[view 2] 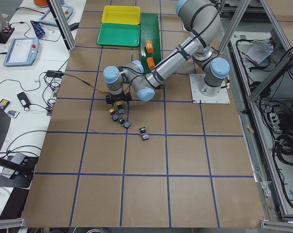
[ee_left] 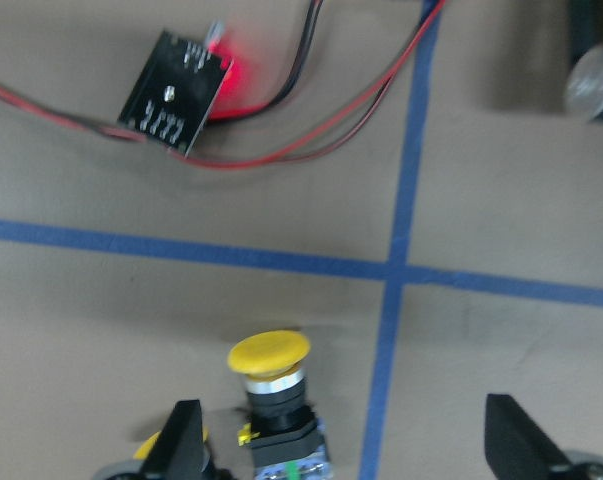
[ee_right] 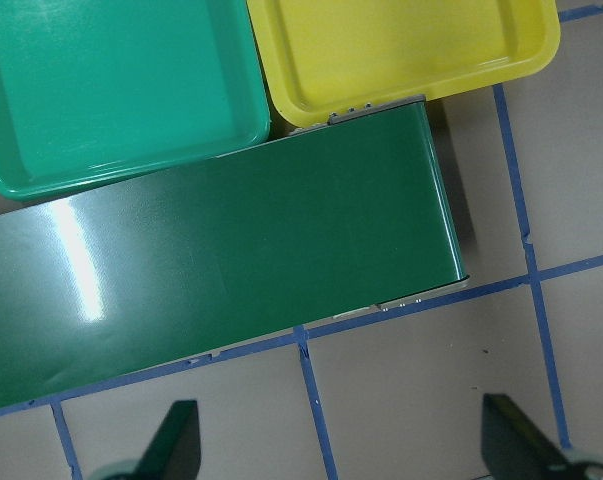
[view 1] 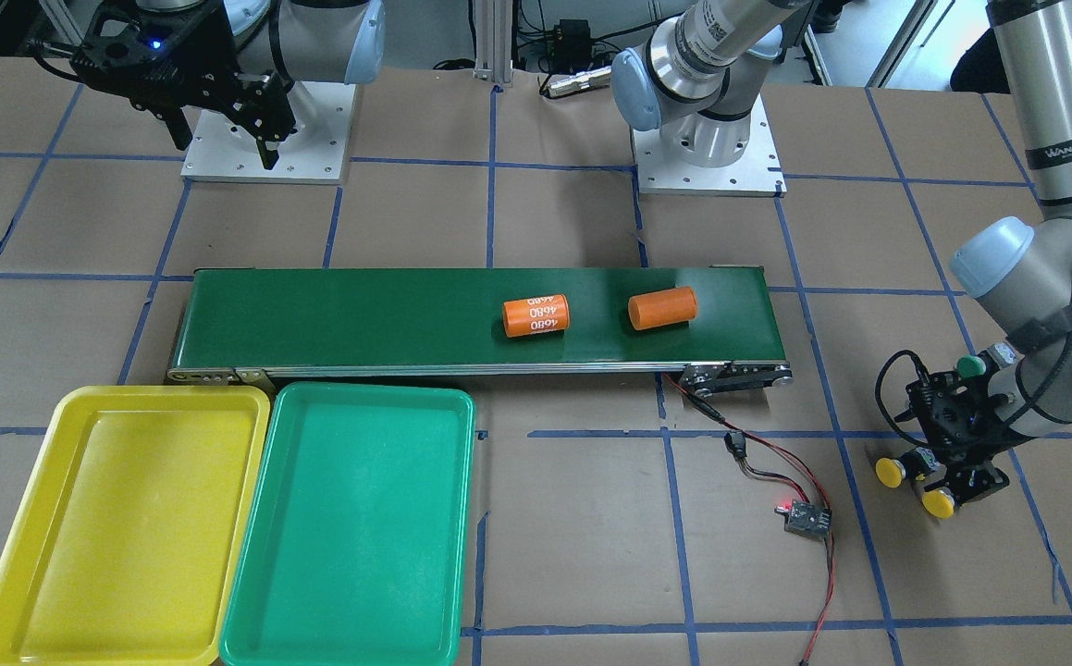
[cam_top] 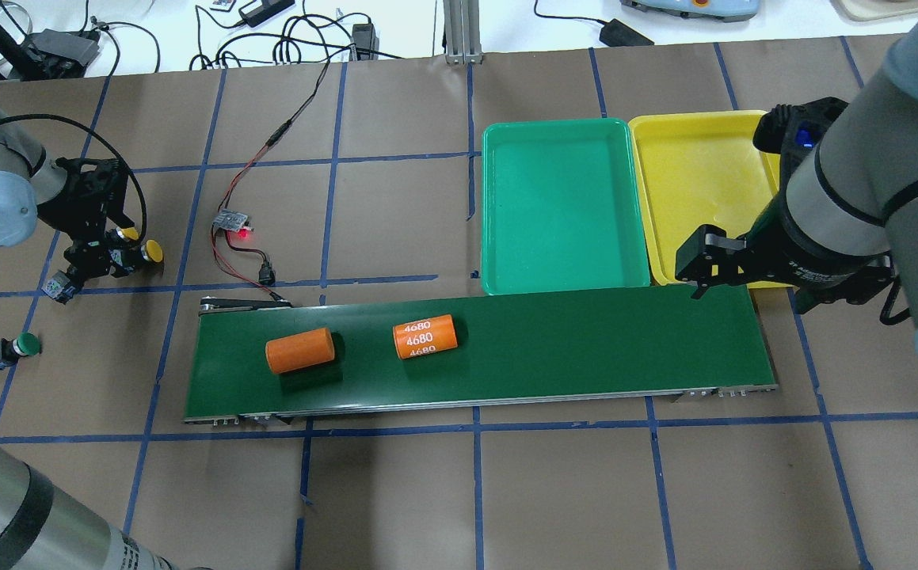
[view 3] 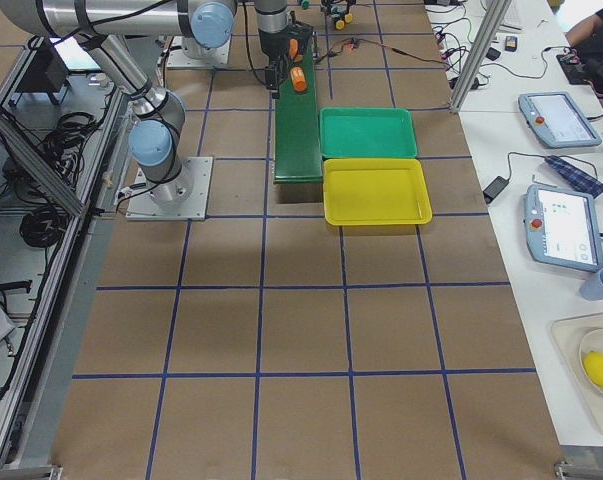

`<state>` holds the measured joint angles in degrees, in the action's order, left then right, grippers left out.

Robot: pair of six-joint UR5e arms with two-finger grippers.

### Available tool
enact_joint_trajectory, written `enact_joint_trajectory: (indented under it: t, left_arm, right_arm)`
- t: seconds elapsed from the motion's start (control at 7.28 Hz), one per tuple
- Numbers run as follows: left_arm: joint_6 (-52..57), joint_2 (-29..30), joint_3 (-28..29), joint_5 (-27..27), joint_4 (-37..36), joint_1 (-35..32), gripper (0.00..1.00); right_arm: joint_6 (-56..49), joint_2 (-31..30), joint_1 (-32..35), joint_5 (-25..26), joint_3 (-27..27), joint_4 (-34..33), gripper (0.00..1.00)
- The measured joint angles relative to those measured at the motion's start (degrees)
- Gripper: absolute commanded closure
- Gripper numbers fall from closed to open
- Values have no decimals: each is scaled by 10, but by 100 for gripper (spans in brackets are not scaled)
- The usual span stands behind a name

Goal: Sort buttons by color to trays
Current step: 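Grasp a yellow-capped button with the left gripper and carry it over the belt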

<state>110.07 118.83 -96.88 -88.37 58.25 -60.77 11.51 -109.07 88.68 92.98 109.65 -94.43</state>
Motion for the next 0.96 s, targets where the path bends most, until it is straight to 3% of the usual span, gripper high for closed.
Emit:
enact_joint_trajectory:
  t: [0.14,0.69,0.96]
  left_arm:
    - [-3,8,-7,1,-11,0,97]
    - [-17,-5,-26,-6,-28,-6,100]
    - [-53,-70,-36,-18,40,-29,100]
  right_arm:
    - [0,0,0,0,-1,-1,0]
    - [0,0,0,0,0,0,0]
    - [1,0,0,0,1,0,0]
